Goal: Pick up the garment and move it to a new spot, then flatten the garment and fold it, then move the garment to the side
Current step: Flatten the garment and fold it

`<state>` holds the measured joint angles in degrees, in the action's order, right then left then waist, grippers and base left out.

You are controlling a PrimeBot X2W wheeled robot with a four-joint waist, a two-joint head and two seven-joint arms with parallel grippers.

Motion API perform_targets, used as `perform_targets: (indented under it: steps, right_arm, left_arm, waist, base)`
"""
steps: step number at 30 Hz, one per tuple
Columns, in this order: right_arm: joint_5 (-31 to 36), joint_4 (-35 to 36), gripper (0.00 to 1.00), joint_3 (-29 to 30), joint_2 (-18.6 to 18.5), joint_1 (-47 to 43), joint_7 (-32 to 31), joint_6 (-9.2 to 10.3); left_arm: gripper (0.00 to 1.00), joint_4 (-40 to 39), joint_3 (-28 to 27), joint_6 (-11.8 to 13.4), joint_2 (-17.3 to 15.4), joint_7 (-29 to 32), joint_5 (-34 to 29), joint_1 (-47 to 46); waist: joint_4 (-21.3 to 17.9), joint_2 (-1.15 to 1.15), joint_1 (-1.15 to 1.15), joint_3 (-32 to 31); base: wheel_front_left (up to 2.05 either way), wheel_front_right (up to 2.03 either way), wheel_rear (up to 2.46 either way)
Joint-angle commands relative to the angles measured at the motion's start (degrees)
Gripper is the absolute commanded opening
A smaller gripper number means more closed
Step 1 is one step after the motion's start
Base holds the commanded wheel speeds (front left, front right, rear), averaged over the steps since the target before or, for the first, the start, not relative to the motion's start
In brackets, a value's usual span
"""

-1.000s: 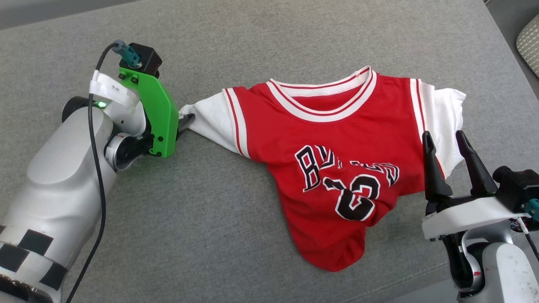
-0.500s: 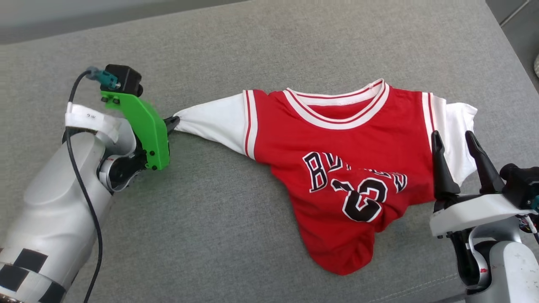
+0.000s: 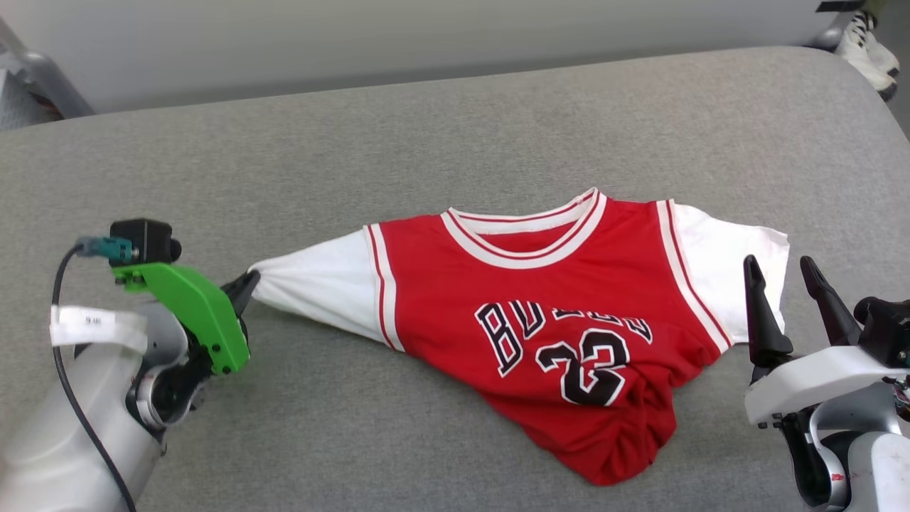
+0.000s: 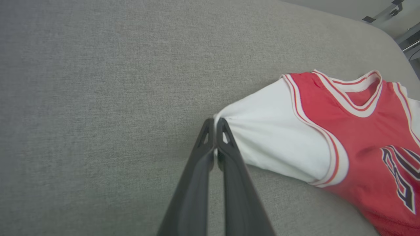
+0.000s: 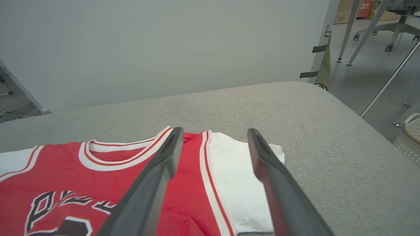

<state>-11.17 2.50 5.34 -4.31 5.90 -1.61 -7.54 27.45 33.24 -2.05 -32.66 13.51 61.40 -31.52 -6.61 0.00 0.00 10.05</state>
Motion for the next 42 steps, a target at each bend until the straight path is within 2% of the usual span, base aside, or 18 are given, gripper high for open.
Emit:
perform_targets:
  steps: [1,5,6,7,9,10,12,13,14,21,25,28,31,37,42]
  right_arm:
    - [0.21,0.37,1.0,0.12,-0.23,-0.83,-0.39,0.05]
    - [0.11,0.39,1.0,0.63,-0.2,-2.1,-1.25,0.05]
    - [0.2,0.08,1.0,0.68,-0.07,-2.7,-1.59,0.05]
    - [0.3,-0.02,1.0,0.65,-0.01,-2.88,-1.65,0.05]
    - [0.22,-0.28,1.0,0.73,0.15,-3.21,-1.71,0.05]
    - [0.17,-0.66,1.0,0.82,0.31,-3.71,-1.71,0.05]
    - [0.16,-0.91,1.0,0.96,0.36,-3.97,-1.68,0.05]
    - [0.14,-1.06,1.0,1.04,0.39,-4.19,-1.76,0.05]
    - [0.06,-1.17,1.0,1.13,0.39,-4.26,-1.83,0.05]
    - [0.77,-1.43,1.0,2.27,-0.86,-4.56,-3.9,0.05]
    - [1.06,-1.43,1.0,2.07,-4.25,-3.55,-9.46,0.05]
    - [1.01,-1.5,1.0,2.58,-7.36,-1.67,-16.12,0.05]
    - [-0.56,-2.78,1.0,2.81,-10.81,0.79,-25.33,0.05]
    - [-5.69,-7.24,1.0,2.86,-17.19,7.45,-42.25,0.05]
    - [-7.72,-11.11,1.0,3.76,-20.24,12.98,-49.52,0.05]
  left_arm:
    - [0.0,-1.74,-0.36,1.4,-0.85,-0.92,0.75,2.91]
    - [0.0,-7.06,0.03,4.43,-0.24,-2.64,1.34,9.5]
    - [0.0,-9.05,0.13,6.17,0.62,-4.8,1.37,13.27]
    - [0.0,-9.31,0.19,6.79,0.85,-5.9,0.97,14.3]
    - [0.0,-9.65,0.05,7.55,1.44,-8.54,0.11,15.58]
    - [0.0,-9.83,0.05,7.59,2.59,-12.26,-1.11,16.62]
    - [0.0,-9.81,-0.13,7.33,3.31,-14.39,-1.62,16.79]
    - [0.38,-9.85,-0.08,7.2,3.38,-16.96,-3.27,16.46]
    - [1.0,-9.91,0.03,7.09,3.47,-18.42,-4.25,16.26]
    - [1.0,-11.71,0.86,6.47,4.0,-26.56,-10.97,15.42]
    - [1.0,-14.34,0.46,6.9,4.97,-28.11,-15.08,15.76]
    - [1.0,-16.31,0.15,7.08,5.72,-28.38,-17.6,16.34]
    - [1.0,-17.89,-0.26,7.11,6.58,-28.46,-19.54,16.4]
    - [1.0,-18.7,-1.26,6.25,8.1,-28.49,-21.91,16.41]
    - [1.0,-18.46,-1.47,5.58,9.24,-28.49,-22.24,15.12]
  waist:
    - [3.87,0.0,0.0,-3.4]
    - [5.57,0.0,0.0,-4.22]
    - [5.99,0.0,0.0,-4.71]
    - [6.03,0.0,0.0,-4.8]
    - [6.11,0.0,0.0,-5.12]
    - [6.2,0.0,0.0,-5.38]
    - [6.34,0.0,0.0,-5.73]
    - [6.43,0.0,0.0,-6.0]
    - [6.49,0.0,0.0,-6.19]
    - [7.32,0.0,0.0,-6.79]
    - [8.54,0.0,0.0,-6.67]
    - [9.69,0.0,0.0,-6.0]
    - [11.1,0.0,0.0,-4.66]
    - [13.55,0.0,0.0,-1.3]
    - [15.48,0.0,0.0,1.51]
  base:
    - [0.0,0.0,0.0]
    - [0.0,0.0,0.0]
    - [0.0,0.0,0.0]
    - [0.0,0.0,0.0]
    - [0.0,0.0,0.0]
    - [0.0,0.0,0.0]
    - [0.0,0.0,0.0]
    - [0.0,0.0,0.0]
    - [0.0,0.0,0.0]
    - [0.0,0.0,0.0]
    - [0.0,0.0,0.0]
    - [0.0,0.0,0.0]
    - [0.0,0.0,0.0]
    - [0.0,0.0,0.0]
    - [0.0,0.0,0.0]
